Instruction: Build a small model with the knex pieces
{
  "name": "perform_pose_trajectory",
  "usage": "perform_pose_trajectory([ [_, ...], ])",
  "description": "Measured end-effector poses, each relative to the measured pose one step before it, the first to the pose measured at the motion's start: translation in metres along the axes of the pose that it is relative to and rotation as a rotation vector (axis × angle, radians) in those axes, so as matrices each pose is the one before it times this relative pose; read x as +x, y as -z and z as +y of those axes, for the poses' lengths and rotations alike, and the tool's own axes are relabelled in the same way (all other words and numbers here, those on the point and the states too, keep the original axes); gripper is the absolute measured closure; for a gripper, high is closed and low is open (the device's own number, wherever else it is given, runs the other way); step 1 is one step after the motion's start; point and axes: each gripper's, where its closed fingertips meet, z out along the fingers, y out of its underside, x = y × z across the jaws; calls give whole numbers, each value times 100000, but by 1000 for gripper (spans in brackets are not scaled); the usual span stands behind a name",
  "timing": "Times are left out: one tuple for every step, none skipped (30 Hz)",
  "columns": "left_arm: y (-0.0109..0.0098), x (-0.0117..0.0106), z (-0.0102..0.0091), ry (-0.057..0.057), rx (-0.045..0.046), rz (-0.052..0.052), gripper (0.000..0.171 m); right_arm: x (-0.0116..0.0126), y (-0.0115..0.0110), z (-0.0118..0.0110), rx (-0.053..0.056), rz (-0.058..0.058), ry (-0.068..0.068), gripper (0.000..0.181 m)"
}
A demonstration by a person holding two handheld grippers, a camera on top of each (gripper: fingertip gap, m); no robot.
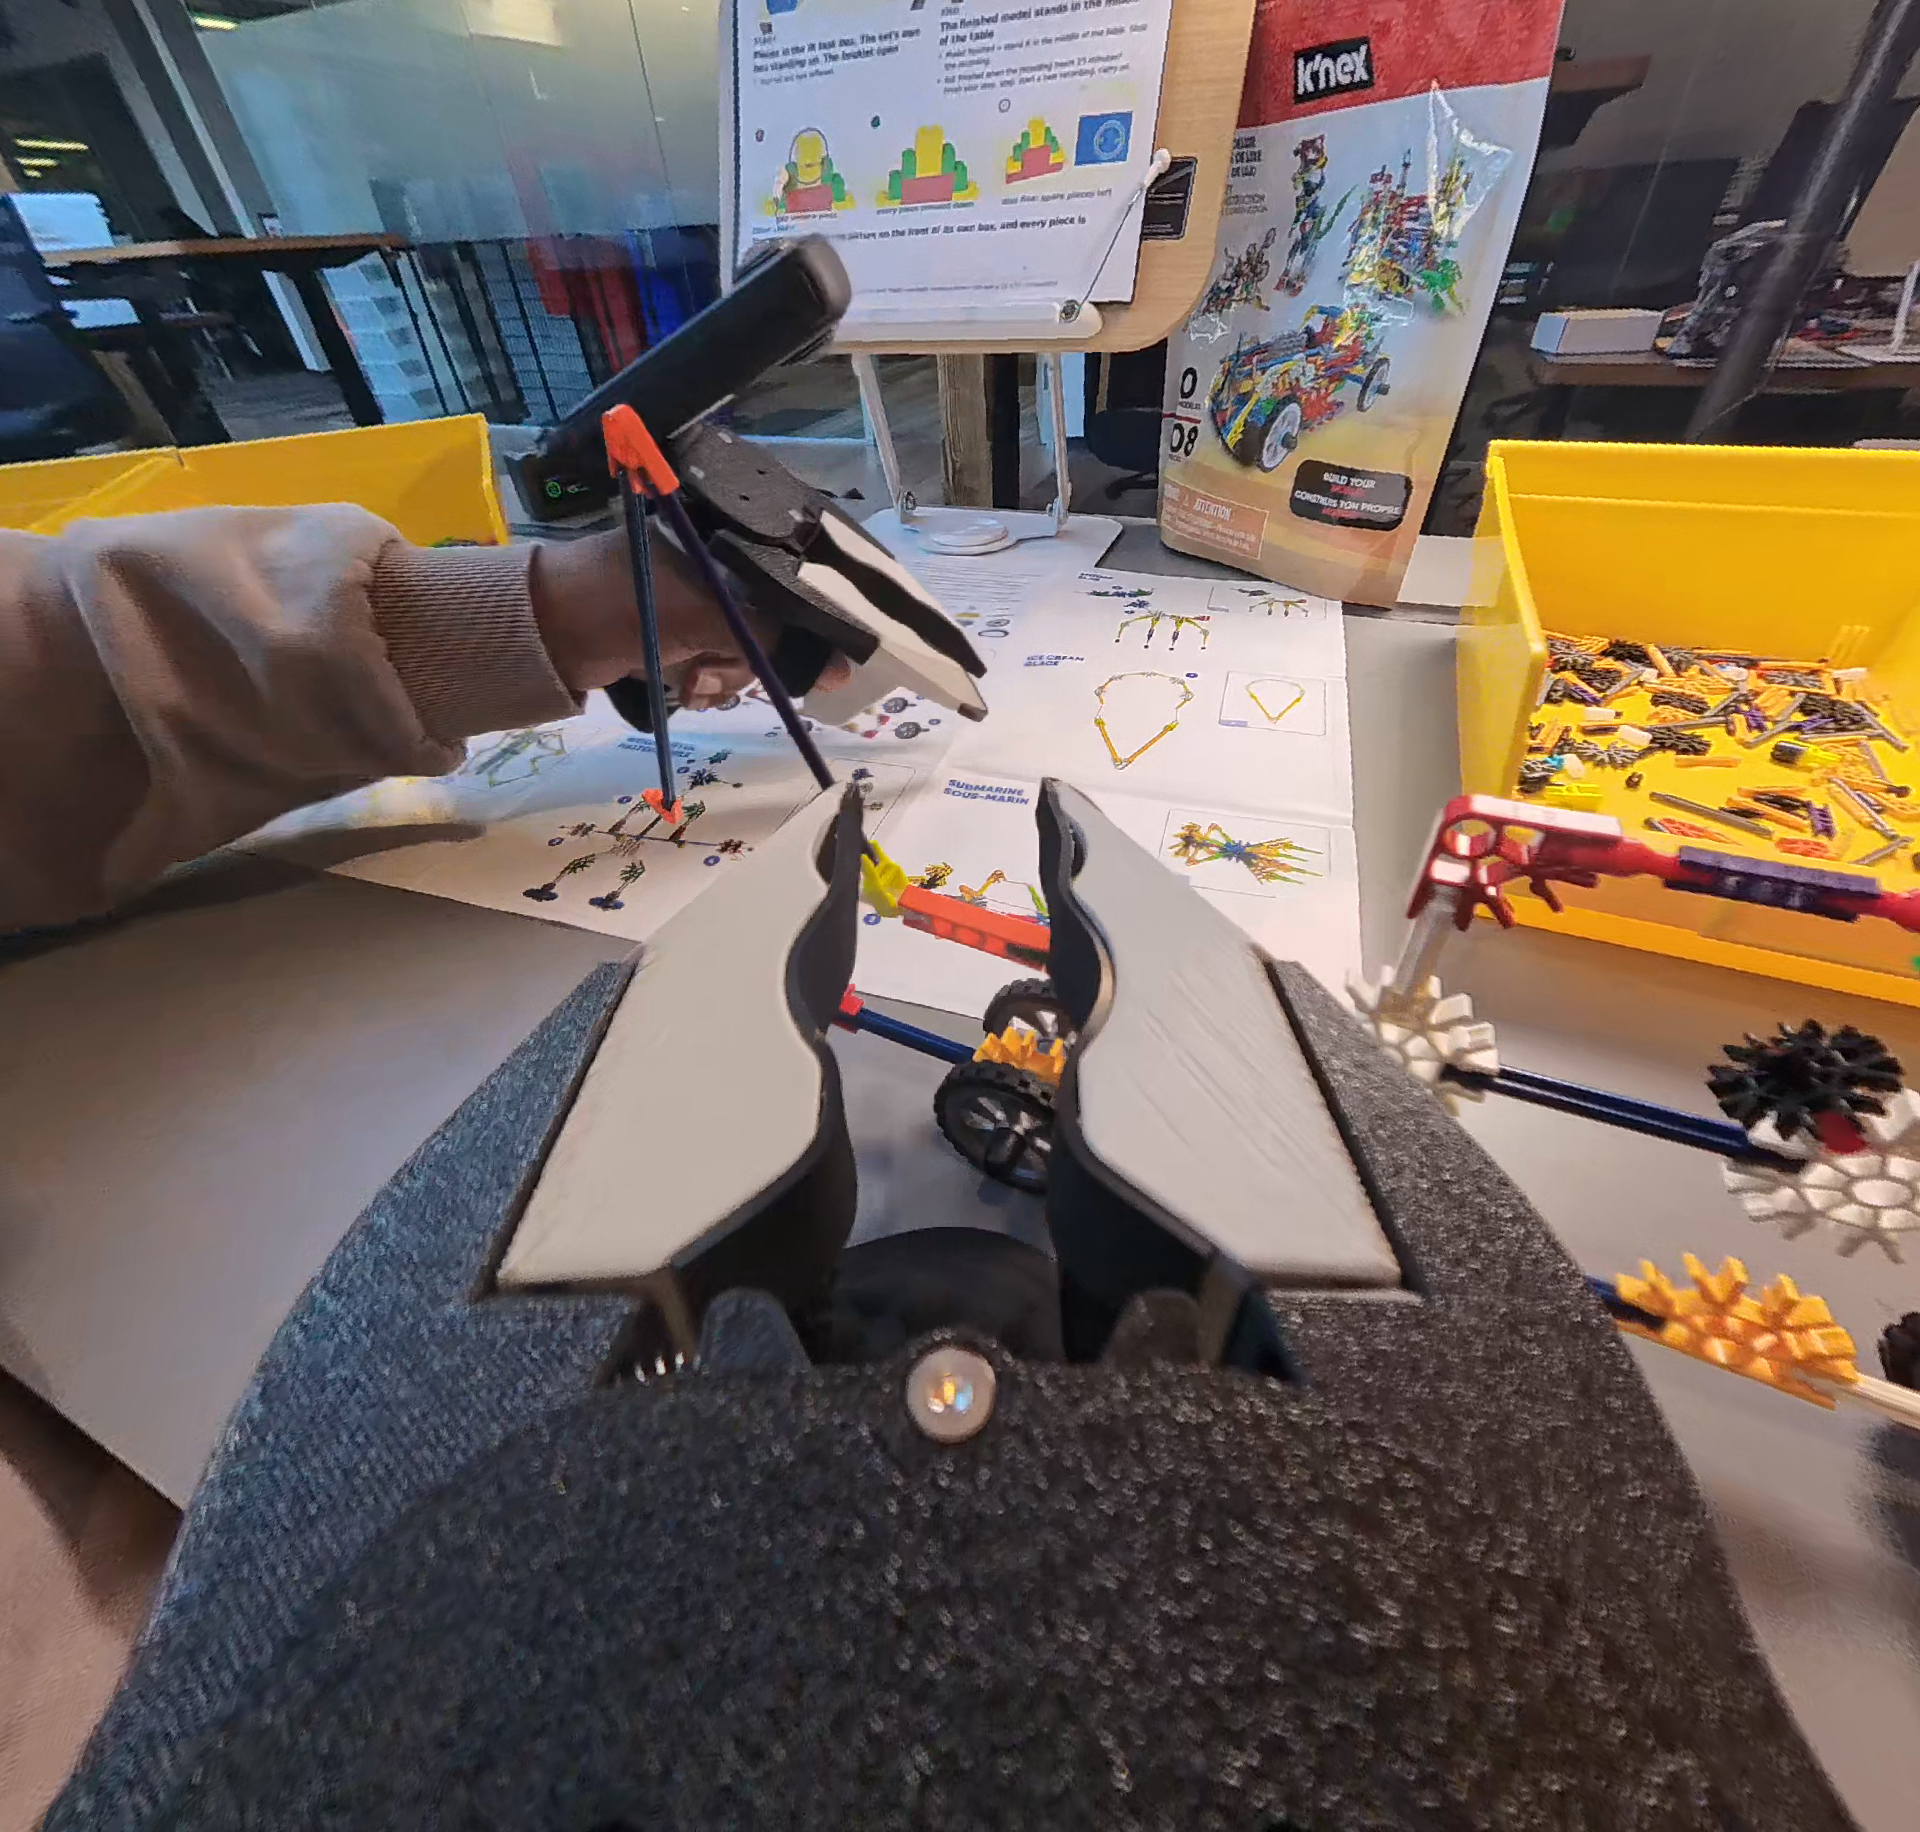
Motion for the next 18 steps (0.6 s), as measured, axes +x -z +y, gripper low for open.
perform_pose_trajectory([
  [629,651,570,-854,-178,853,141,-80,-8,71,-69,-176,-125,149],
  [650,643,654,-291,-589,930,140,-51,7,71,7,-148,-280,149],
  [700,605,679,-95,-689,800,138,-29,7,83,-101,-171,-428,149],
  [779,626,646,-275,-441,844,136,-26,-4,112,-260,-256,-520,149],
  [858,572,629,-694,-415,506,134,-47,-7,119,-392,-329,-483,149],
  [921,427,623,-1082,-569,-126,133,-73,-13,135,-344,-342,-247,149],
  [982,319,661,-1273,-982,-464,131,-101,-24,132,-299,-342,49,149],
  [1027,260,681,-1275,-1264,-480,129,-107,-49,188,-510,-355,255,149],
  [1072,229,630,-1441,-876,-380,128,-115,-63,218,-649,-183,490,149],
  [1103,107,541,-1633,-246,-929,127,-83,-83,232,-623,104,759,149],
  [1135,-126,475,-1735,28,-1932,127,-64,-83,220,-687,305,973,149],
  [1129,-353,447,-1731,-154,-2730,126,-98,-76,108,-455,222,1137,149],
  [1153,-560,371,-1326,70,-3288,126,-87,-67,7,-234,170,1239,149],
  [1183,-668,227,-260,600,-3265,126,-65,-74,-86,66,293,1230,149],
  [1231,-651,8,1374,1487,-2584,126,-84,-97,-123,224,228,1267,149],
  [1276,-495,-193,2693,2120,-1411,126,-129,-96,-123,131,15,1148,149],
  [1333,-338,-341,2997,2551,-848,126,-193,-92,-128,86,-343,924,149],
  [1378,-221,-356,2316,2542,-1024,126,-274,-59,-141,126,-699,760,149],
])
